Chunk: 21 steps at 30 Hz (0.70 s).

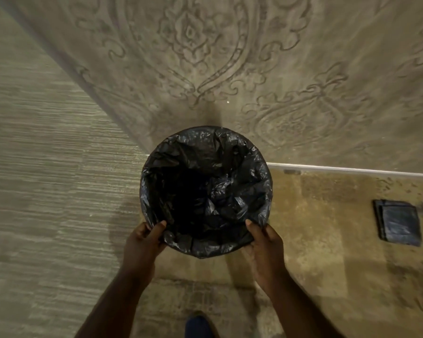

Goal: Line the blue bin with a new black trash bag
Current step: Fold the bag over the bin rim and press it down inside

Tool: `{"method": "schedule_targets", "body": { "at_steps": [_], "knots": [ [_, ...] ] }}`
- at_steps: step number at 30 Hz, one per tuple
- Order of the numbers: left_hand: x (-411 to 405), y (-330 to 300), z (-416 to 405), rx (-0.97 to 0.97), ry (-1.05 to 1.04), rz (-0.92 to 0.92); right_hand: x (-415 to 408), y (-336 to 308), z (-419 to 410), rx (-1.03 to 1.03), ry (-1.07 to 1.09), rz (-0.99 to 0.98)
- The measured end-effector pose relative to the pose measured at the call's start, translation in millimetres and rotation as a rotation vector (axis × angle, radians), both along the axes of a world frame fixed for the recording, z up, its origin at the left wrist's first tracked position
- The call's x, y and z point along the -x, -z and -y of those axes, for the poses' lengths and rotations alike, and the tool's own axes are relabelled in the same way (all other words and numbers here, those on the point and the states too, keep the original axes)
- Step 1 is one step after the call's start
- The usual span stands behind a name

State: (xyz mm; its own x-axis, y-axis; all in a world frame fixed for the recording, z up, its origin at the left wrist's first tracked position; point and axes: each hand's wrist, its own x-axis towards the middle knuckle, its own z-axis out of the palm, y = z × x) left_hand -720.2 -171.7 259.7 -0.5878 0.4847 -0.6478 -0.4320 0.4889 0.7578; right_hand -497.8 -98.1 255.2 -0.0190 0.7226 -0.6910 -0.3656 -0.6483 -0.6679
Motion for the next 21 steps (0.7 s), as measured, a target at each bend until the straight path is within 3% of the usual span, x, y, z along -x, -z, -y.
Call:
{"method": "schedule_targets", "body": {
  "at_steps": [11, 21],
  "knots": [
    [56.9, 73.7, 3.9, -0.007, 0.000, 0.057, 60.7, 81.9, -0.3, 0.015, -0.036, 0.046],
    [82.1, 112.2, -6.9, -0.019, 0.031, 0.113, 80.8, 113.2, -12.1, 0.026, -0.057, -0.001]
  ]
}}
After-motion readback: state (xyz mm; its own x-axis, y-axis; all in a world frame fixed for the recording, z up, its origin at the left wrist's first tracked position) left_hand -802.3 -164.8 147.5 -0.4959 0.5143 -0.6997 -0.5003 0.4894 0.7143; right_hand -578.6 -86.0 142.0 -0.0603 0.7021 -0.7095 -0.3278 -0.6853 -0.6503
